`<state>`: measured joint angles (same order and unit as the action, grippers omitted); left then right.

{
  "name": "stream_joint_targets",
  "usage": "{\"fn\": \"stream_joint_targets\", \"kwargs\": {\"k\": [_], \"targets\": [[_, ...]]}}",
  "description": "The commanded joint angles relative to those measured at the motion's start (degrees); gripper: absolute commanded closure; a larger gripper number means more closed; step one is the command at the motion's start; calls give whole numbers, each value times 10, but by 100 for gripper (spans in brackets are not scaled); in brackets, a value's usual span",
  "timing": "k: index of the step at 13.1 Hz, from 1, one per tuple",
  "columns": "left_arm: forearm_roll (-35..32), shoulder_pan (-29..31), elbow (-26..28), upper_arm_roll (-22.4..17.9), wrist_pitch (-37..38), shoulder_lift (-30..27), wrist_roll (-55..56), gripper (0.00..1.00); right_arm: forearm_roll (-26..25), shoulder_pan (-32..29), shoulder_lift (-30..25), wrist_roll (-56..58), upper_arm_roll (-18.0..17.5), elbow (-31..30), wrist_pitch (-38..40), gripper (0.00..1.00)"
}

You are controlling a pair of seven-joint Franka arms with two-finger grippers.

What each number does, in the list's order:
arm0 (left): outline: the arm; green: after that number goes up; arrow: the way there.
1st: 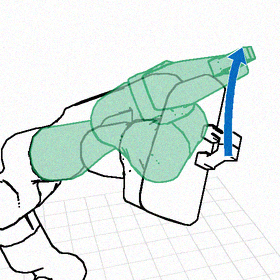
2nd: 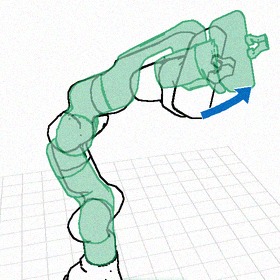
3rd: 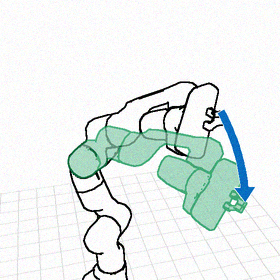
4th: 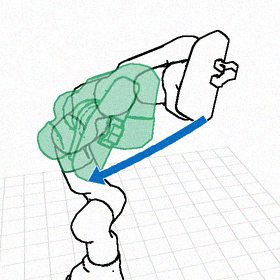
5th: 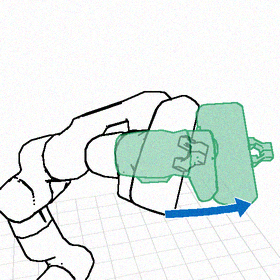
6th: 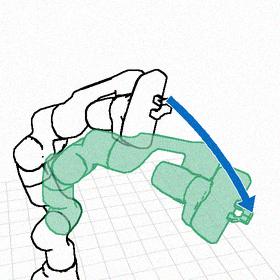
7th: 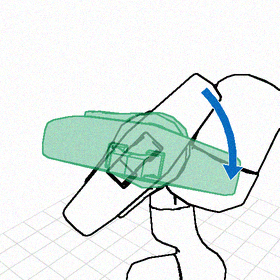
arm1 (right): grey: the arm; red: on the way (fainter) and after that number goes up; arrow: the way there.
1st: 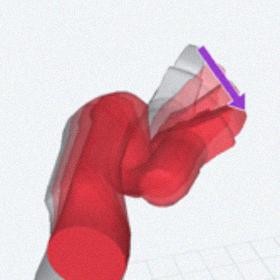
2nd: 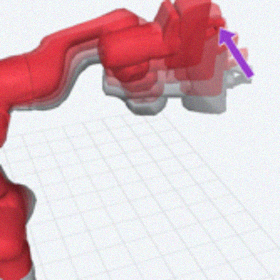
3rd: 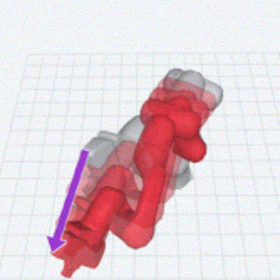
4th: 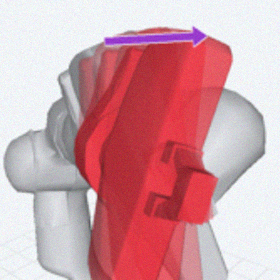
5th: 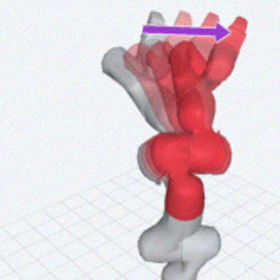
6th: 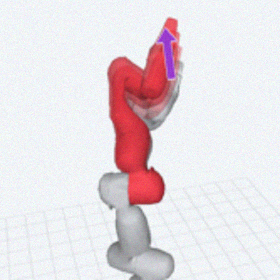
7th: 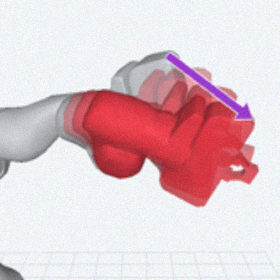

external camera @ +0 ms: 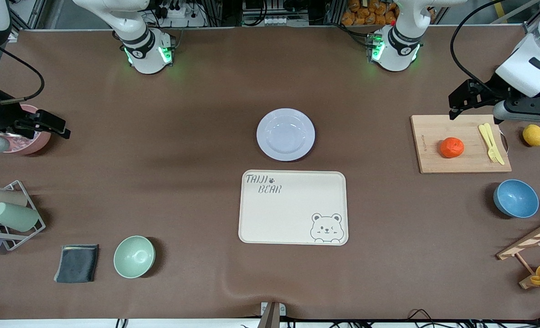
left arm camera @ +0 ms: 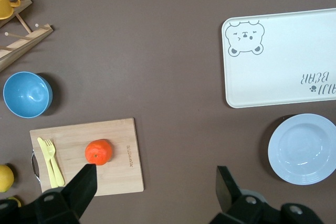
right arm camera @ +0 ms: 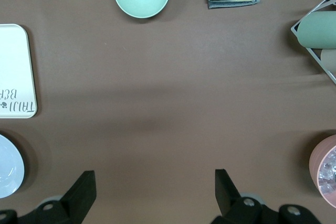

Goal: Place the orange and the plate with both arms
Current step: 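Lower the left gripper onto the orange while the right gripper reaches the plate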

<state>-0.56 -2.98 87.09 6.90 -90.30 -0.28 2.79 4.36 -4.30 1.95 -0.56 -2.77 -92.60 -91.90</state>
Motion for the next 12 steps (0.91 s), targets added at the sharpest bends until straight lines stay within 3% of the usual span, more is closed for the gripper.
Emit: {"fn": "stream_joint_targets", "kwargs": {"k": [1, 6, 8, 12], "targets": [[6, 3, 2, 3, 4, -5, 8, 0, -13, 3, 5, -11, 0, 12, 8, 0], [-3, -3, -6, 2, 4, 11, 8, 0, -10, 0, 9, -8, 0, 10, 8, 0], [-3, 3, -4, 0, 5, 32, 7, 0, 14, -9, 19, -5, 2, 8, 22, 0], [2, 63, 2, -1, 6, 99, 6, 0, 27, -14, 28, 9, 2, 6, 30, 0]]}}
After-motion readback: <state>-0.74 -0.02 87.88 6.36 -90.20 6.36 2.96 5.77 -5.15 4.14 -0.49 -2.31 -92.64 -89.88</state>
